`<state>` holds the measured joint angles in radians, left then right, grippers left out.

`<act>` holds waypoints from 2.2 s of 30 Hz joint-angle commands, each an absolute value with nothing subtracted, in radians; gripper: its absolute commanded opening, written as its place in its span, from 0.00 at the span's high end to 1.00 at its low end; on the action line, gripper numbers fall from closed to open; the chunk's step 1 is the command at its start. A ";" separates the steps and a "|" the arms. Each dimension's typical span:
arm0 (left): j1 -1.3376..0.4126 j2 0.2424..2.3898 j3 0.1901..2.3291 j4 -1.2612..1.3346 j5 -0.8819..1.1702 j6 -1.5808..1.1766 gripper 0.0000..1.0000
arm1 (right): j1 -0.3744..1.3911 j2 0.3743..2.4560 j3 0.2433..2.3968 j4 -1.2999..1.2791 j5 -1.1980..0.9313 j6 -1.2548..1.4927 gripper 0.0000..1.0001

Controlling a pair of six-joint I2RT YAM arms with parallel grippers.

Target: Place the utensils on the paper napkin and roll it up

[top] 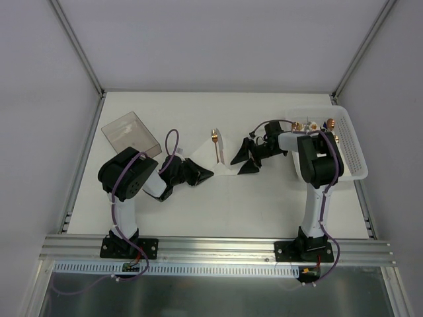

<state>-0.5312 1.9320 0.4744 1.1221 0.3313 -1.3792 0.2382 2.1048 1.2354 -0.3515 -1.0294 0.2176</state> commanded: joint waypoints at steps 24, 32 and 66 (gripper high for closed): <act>-0.542 1.956 0.479 1.151 0.299 -1.374 0.90 | 0.215 2.008 1.285 -0.179 -0.890 0.230 0.53; -0.543 1.950 0.485 1.131 0.298 -1.373 0.90 | 0.285 1.993 1.328 -0.290 -0.841 0.178 0.75; -0.542 1.940 0.482 1.086 0.301 -1.361 0.90 | 0.454 2.135 1.489 -0.342 -0.781 0.383 1.00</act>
